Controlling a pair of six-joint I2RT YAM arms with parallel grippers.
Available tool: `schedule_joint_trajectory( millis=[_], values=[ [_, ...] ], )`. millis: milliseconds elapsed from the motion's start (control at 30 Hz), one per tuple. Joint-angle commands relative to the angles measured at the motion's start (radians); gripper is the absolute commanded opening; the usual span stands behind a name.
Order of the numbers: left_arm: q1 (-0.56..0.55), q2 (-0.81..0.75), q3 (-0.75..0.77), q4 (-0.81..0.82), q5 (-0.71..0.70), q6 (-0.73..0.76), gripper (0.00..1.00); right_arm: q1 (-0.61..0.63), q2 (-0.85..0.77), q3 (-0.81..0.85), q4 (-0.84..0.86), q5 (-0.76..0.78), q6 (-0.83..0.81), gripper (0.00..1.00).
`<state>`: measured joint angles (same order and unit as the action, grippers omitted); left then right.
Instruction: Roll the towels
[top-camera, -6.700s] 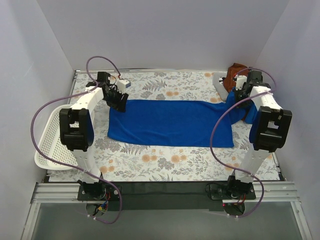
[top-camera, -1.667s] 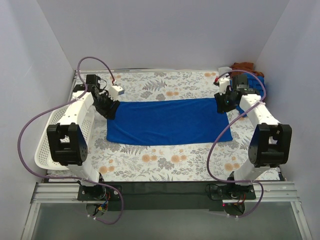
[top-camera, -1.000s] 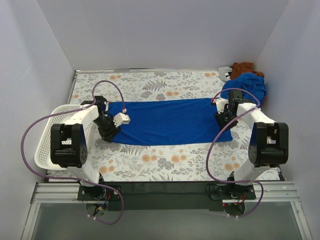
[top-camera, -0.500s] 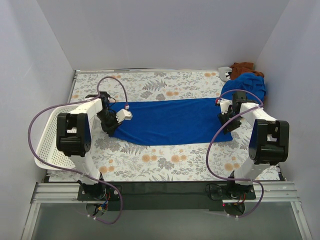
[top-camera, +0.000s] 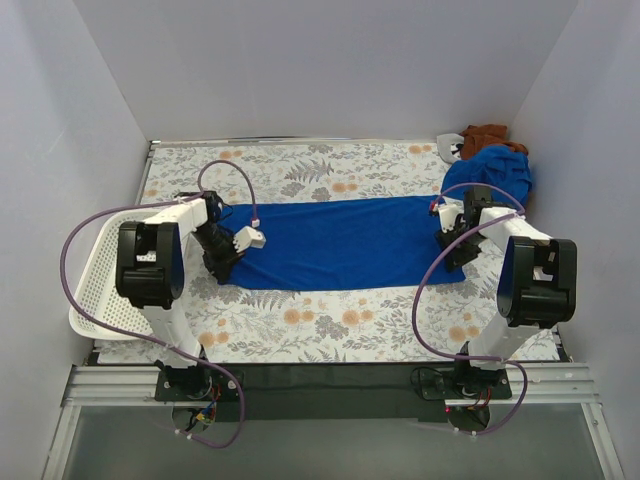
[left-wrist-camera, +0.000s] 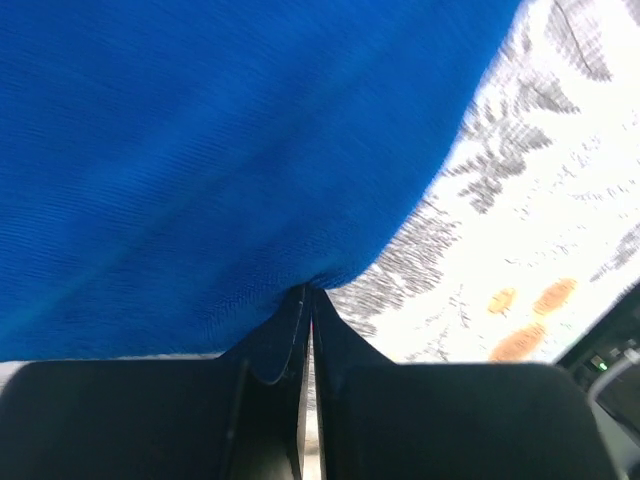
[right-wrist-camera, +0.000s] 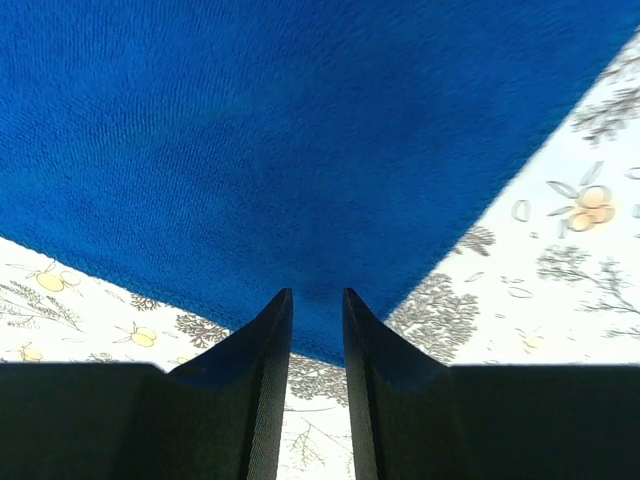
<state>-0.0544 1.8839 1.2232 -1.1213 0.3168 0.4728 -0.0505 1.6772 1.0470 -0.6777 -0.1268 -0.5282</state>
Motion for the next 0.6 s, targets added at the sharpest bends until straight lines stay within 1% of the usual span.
schedule_joint_trajectory(
  millis=[0,200,300,433,467,567],
  values=[
    [-0.002,-0.045,-0.088,-0.038,-0.064,0.030,0.00,-0.003,0.021,-0.039,-0.002,-0.013,-0.027,0.28],
    [0.001,-0.075,-0.102,-0.023,-0.127,0.030,0.00,-0.003,0.029,-0.111,0.017,0.038,-0.041,0.25],
    [0.001,-0.066,-0.106,0.001,-0.142,0.023,0.04,-0.003,0.022,-0.142,0.033,0.088,-0.052,0.25],
    [0.001,-0.071,-0.125,0.020,-0.160,0.023,0.06,-0.003,-0.011,-0.182,0.041,0.121,-0.064,0.22],
    [0.002,-0.074,-0.129,0.023,-0.165,0.024,0.06,-0.003,-0.022,-0.191,0.041,0.165,-0.069,0.22],
    [0.007,-0.083,-0.157,0.035,-0.182,0.030,0.06,-0.003,-0.063,-0.228,0.037,0.196,-0.075,0.22]
  ],
)
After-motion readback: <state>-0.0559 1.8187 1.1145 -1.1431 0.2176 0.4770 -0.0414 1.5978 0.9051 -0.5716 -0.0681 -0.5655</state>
